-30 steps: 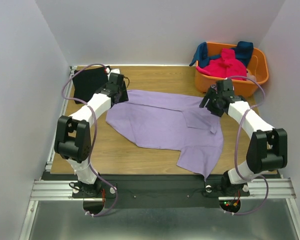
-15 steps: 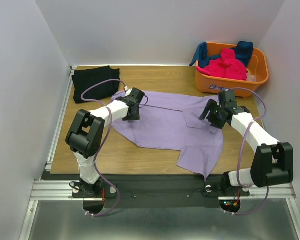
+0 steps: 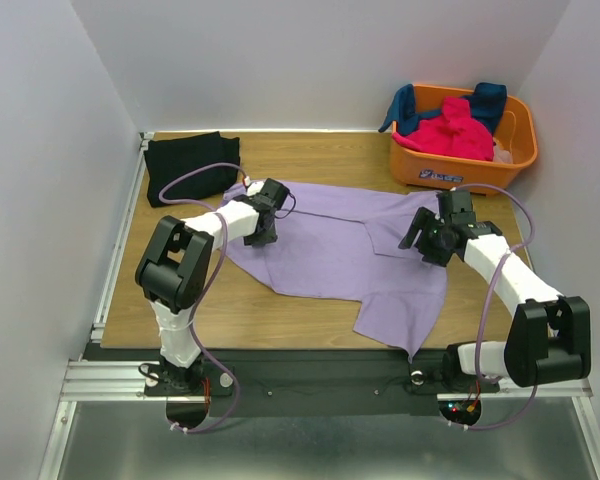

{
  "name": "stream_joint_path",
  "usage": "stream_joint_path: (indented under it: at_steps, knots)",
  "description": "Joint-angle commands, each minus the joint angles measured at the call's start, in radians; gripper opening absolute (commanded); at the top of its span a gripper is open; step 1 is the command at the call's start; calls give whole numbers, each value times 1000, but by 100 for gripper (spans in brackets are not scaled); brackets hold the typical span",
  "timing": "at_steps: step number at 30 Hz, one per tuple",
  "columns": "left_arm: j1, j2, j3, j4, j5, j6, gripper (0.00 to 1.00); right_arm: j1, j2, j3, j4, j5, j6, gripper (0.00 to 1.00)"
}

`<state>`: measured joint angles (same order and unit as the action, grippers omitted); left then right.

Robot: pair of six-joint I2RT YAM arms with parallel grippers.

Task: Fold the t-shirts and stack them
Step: Fold the tshirt

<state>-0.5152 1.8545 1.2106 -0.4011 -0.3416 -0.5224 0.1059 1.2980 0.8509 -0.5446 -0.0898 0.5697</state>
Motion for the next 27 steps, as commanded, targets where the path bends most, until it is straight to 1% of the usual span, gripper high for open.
stream_joint_path:
  at_steps: [1, 4, 8, 16, 27]
  knots:
    - [-3, 12, 15, -16, -39, -30, 42, -3, -16, 20, 6, -13, -30, 76]
    - [-3, 15, 17, -12, -45, -39, 37, -3, -5, 23, 6, -19, -37, 76]
    - [-3, 8, 21, -18, -51, -47, 34, -3, 7, 22, 6, -28, -45, 76]
    - [-3, -32, 20, -36, -82, -67, 34, -3, 14, 7, 6, -42, -48, 76]
    - [0, -26, 36, -38, -94, -74, 34, -3, 23, 5, 5, -53, -51, 76]
